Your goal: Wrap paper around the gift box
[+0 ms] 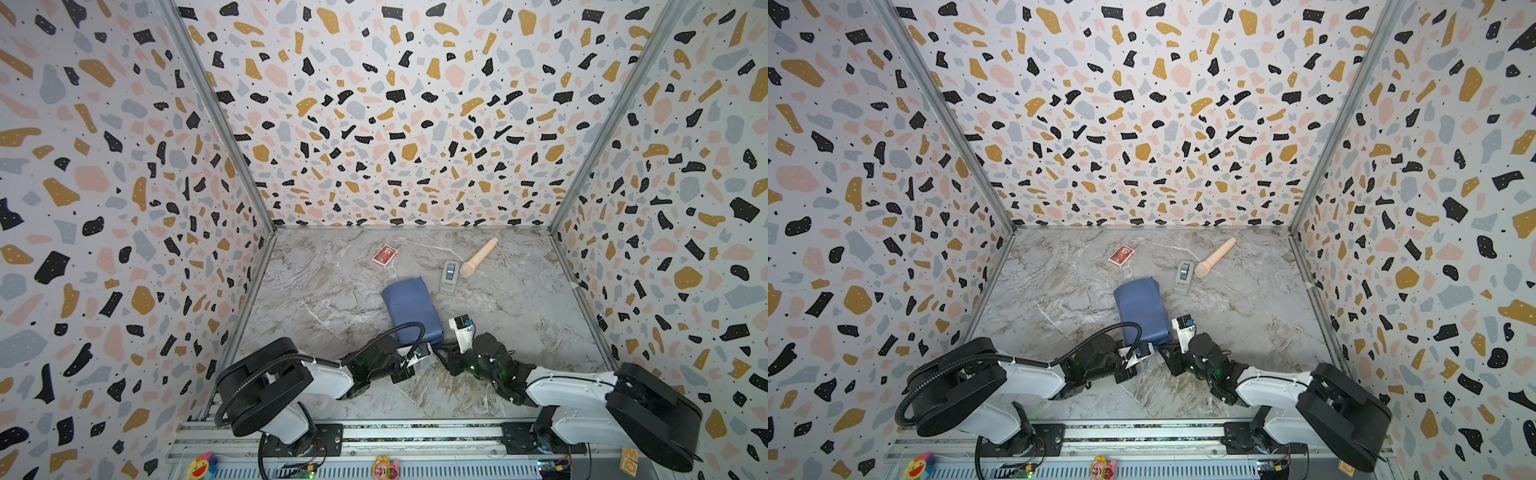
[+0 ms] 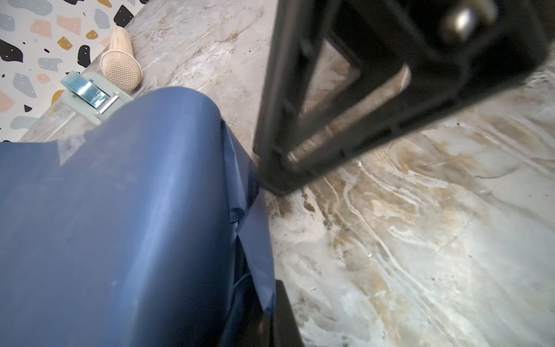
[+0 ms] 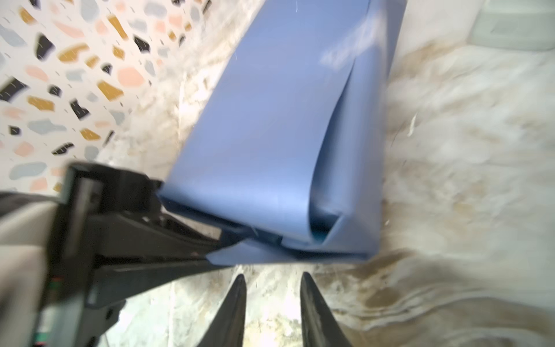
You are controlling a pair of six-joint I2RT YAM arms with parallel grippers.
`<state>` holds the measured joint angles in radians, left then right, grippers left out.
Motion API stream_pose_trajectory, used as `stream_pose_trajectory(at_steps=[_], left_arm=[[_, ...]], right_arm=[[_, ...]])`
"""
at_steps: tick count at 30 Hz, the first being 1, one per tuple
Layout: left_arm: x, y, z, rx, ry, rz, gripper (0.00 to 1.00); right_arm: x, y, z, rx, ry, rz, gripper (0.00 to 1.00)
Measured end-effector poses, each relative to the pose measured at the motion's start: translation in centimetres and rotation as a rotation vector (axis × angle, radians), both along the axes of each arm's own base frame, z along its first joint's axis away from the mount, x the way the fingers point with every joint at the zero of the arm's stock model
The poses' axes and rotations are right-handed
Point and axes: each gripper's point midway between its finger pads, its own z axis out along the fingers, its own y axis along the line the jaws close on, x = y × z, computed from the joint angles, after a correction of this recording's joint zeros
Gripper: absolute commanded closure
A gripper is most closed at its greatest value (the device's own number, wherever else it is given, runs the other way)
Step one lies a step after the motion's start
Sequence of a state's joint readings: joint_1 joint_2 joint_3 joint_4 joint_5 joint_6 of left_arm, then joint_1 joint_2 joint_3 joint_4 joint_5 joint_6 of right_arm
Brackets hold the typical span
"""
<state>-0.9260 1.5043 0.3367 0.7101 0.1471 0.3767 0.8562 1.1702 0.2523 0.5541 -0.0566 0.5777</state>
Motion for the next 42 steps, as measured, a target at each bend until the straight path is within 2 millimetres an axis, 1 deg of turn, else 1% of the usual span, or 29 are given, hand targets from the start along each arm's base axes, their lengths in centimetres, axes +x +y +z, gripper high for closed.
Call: stream_pose_trajectory(at_steps=[2, 5, 8, 11, 14, 16, 18, 24, 28, 35, 42], left_arm=[[-0.3, 0.2, -0.2, 0.001, 0.008, -0.004, 1.0], [-0.6, 0.3, -0.4, 0.005, 0.017, -0.01, 1.0], [-0.6, 0.3, -0.3, 0.001, 0.017, -0.014, 1.0], [-0.7, 0.3, -0.3, 0.0, 0.017, -0.018, 1.0], [-0.8, 0.3, -0.3, 0.002, 0.021, -0.022, 1.0], [-0.8, 0.3, -0.4, 0.004, 0.023, -0.023, 1.0], [-0.8, 0.3, -0.4, 0.007, 0.025, -0.023, 1.0], [-0.6, 0.1, 0.1, 0.003, 0.022, -0.019, 1.0], [-0.1, 0.1, 0.6, -0.002, 0.011, 0.006, 1.0], [0.7, 0.5, 0.9, -0.009, 0.011, 0.071, 1.0], [1.1, 0.8, 1.0, -0.03, 0.039, 0.124, 1.0]], right_arm=[[0.6, -0.7, 1.2, -0.003, -0.014, -0.015, 0.55], [2.0, -1.0, 2.5, -0.016, -0.024, -0.033, 0.45], [4.0, -0.6, 3.4, -0.034, -0.024, -0.044, 0.38], [5.7, 0.3, 3.4, -0.059, -0.02, -0.039, 0.34], [6.6, 1.1, 2.2, -0.098, 0.003, -0.026, 0.33], [6.6, 1.2, 0.9, -0.127, 0.028, -0.017, 0.34], [6.6, 1.2, -0.1, -0.143, 0.045, -0.012, 0.34], [6.4, 1.1, -0.2, -0.122, 0.028, -0.008, 0.34], [6.3, 1.1, -0.2, -0.111, 0.017, -0.007, 0.35], [6.3, 1.2, -0.1, -0.103, 0.009, -0.005, 0.36], [6.0, 1.4, -0.1, -0.094, 0.007, 0.014, 0.37]])
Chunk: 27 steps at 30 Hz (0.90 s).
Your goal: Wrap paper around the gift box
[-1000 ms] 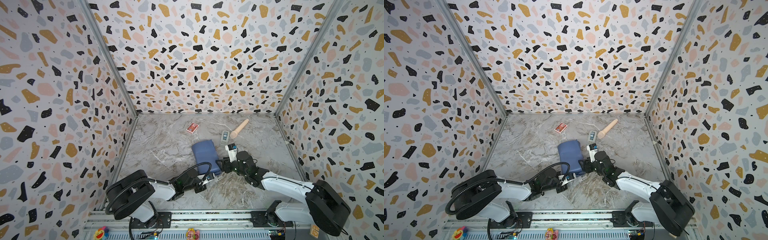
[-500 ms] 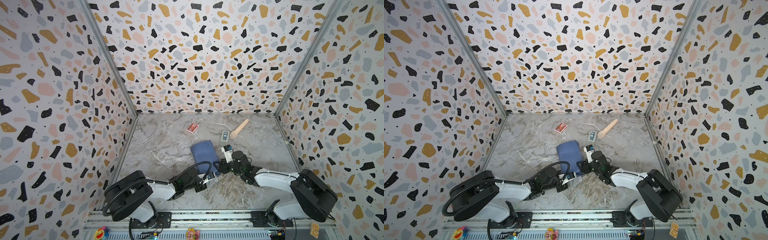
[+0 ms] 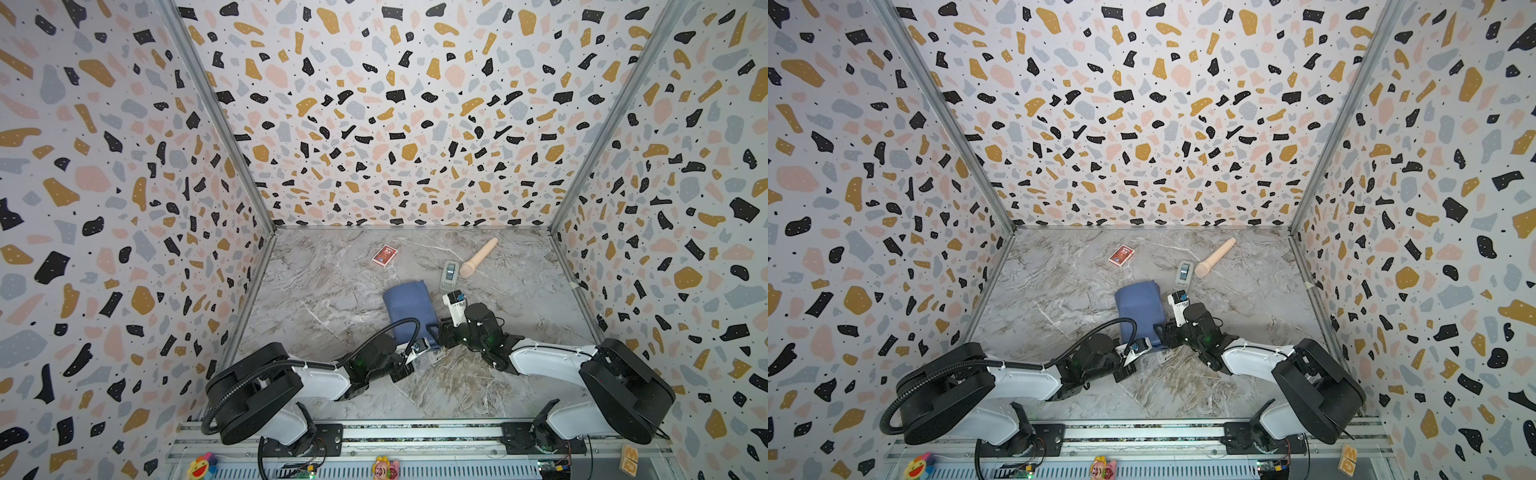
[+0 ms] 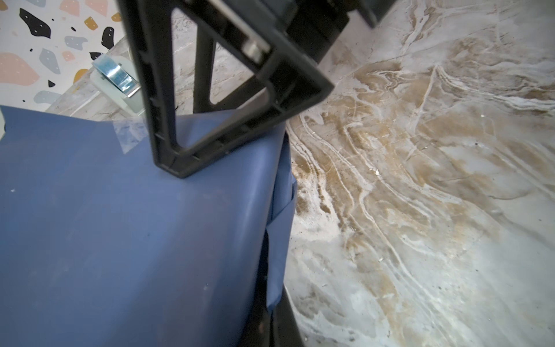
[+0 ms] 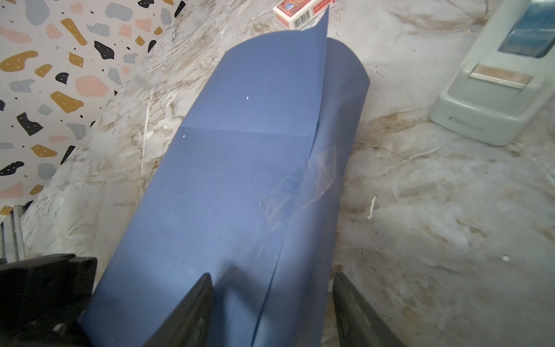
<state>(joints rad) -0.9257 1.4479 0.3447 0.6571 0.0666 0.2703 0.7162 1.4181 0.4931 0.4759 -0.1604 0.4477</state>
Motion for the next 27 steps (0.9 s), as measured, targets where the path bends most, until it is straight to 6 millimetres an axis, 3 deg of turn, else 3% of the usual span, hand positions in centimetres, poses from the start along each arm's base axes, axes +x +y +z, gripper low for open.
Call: stream_pose_trajectory(at_steps=[6, 14, 20, 24, 27], left_arm=[[-0.6, 0.2, 0.9, -0.026, -0.006, -0.014, 1.0], [-1.3, 1.1, 0.4, -0.017, 0.007, -0.014, 1.0], [-0.8, 1.3, 0.5, -0.028, 0.014, 0.013, 1.0], [-0.4, 1.3, 0.9, -0.045, 0.003, 0.026, 1.0], [-0.3, 1.2, 1.1, -0.054, -0.002, 0.028, 1.0]], right_arm=[[-1.3, 0.9, 0.5, 0.018, 0.002, 0.042, 0.38], [-2.8, 1.5, 0.2, 0.004, 0.028, 0.076, 0.35], [-3.5, 0.8, 0.8, -0.045, 0.02, 0.097, 0.18], [-4.0, 0.2, 2.7, -0.045, -0.025, 0.107, 0.06], [-4.3, -0.1, 4.2, -0.03, -0.073, 0.108, 0.03]])
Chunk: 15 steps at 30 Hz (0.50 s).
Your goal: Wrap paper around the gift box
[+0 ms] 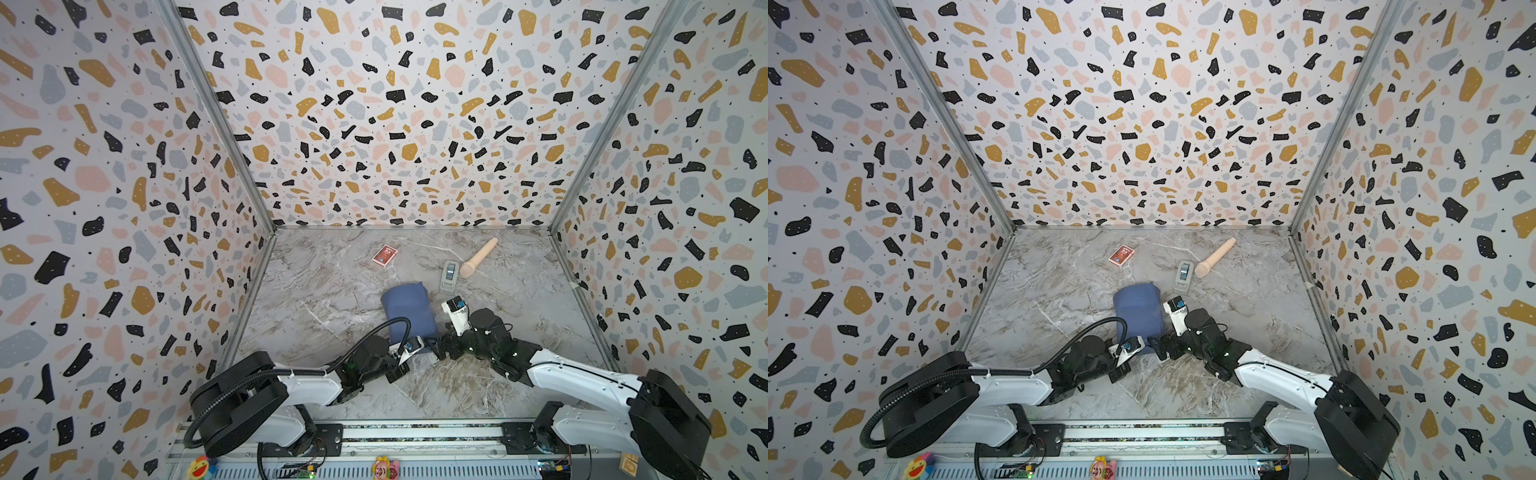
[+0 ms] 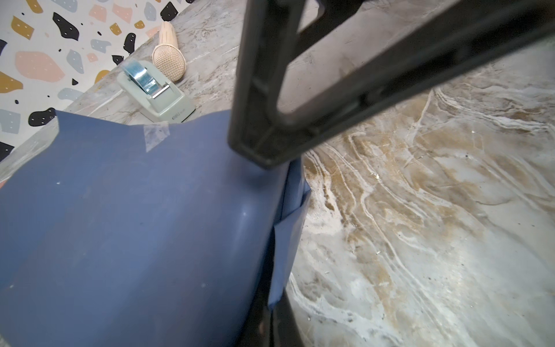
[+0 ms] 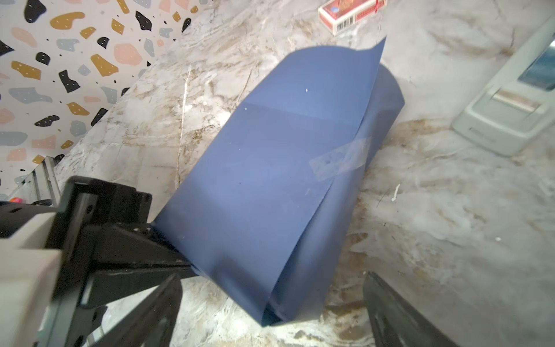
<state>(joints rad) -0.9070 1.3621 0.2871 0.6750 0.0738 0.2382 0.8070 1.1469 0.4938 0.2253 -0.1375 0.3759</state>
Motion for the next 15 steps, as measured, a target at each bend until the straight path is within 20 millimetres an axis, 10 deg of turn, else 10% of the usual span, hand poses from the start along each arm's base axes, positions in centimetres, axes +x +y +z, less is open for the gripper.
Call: stream_pose_trajectory(at_steps=[15], left_arm=[[-0.5, 0.1, -0.6, 0.006, 0.015, -0.02, 1.0]], right_arm=[[-3.2, -1.0, -9.7, -0.119, -0.064, 0.073, 0.14]])
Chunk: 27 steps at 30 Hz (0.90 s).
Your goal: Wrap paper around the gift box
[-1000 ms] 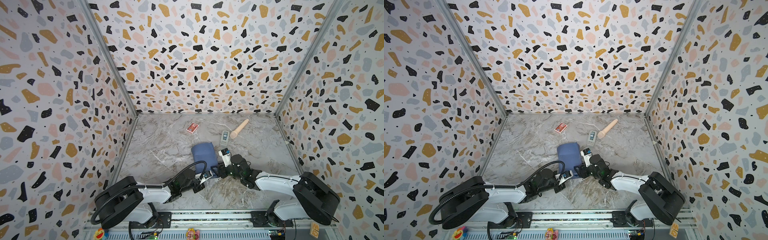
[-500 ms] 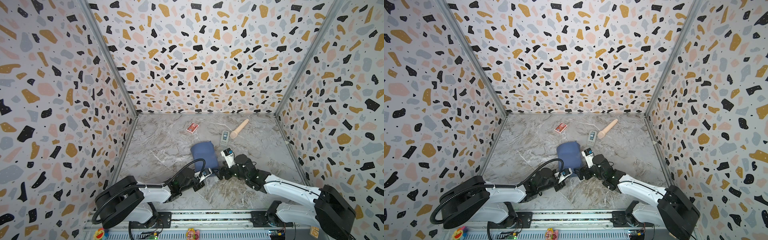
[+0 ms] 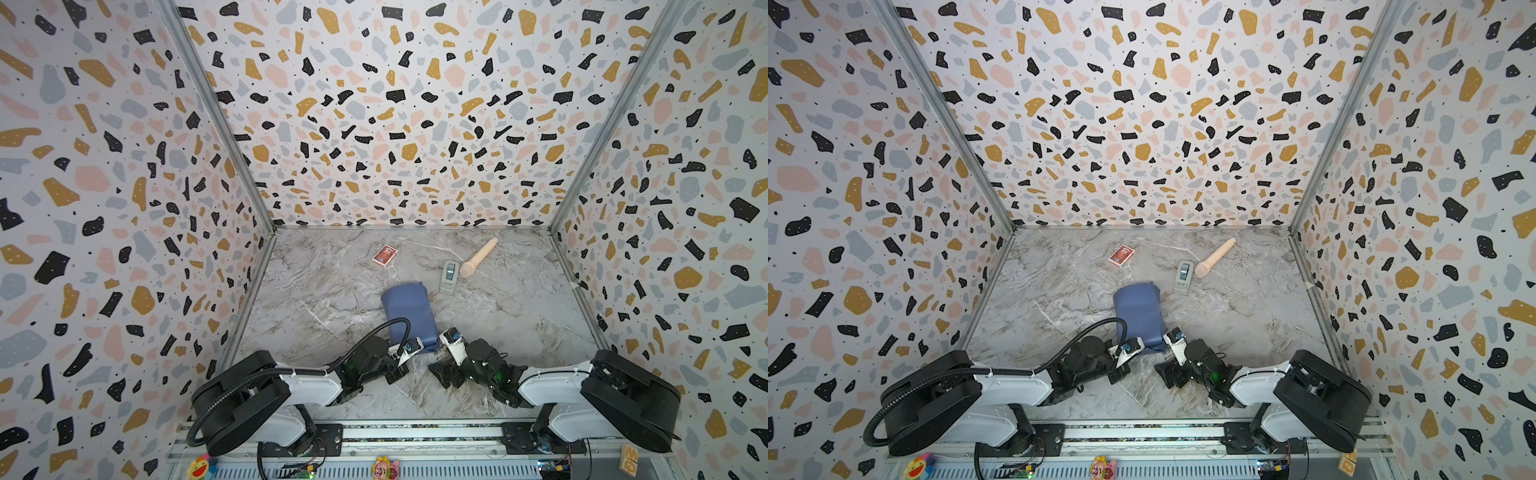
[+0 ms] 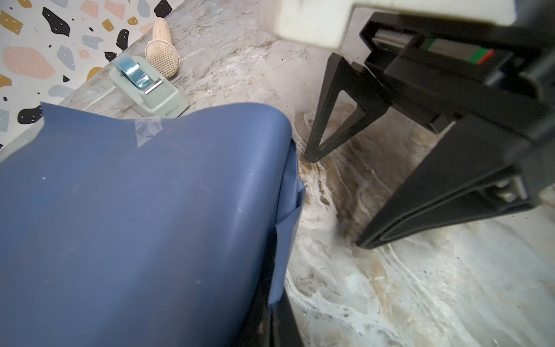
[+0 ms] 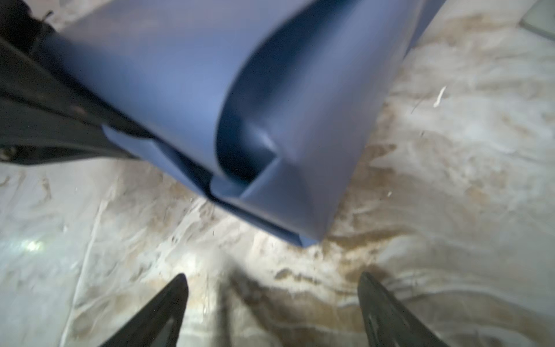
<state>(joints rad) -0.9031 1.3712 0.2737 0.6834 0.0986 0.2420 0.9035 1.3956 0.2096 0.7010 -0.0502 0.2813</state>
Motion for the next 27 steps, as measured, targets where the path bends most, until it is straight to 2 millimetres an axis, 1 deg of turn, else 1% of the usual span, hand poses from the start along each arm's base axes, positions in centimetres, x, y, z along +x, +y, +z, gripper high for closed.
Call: stream_pose_trajectory(at_steps=[5, 11, 17, 21, 27], left_arm=[[-0.2, 0.0, -0.1, 0.002, 0.003, -0.006, 1.0], [-0.3, 0.0, -0.2, 0.004, 0.006, -0.014, 1.0], [-0.5, -0.1, -0.3, 0.003, 0.01, -0.028, 0.81], [-0.7, -0.3, 0.0, -0.007, 0.011, -0.042, 0.75], [-0.8, -0.4, 1.2, -0.037, -0.01, -0.049, 0.67]], right_arm=[[1.3, 1.2, 0.0, 0.024, -0.098, 0.019, 0.2], [2.2, 1.7, -0.2, 0.045, -0.181, 0.018, 0.25], [2.9, 2.0, -0.3, 0.079, -0.223, -0.001, 0.29], [3.1, 2.1, -0.1, 0.099, -0.235, -0.011, 0.32], [3.3, 2.3, -0.1, 0.127, -0.236, -0.024, 0.34]])
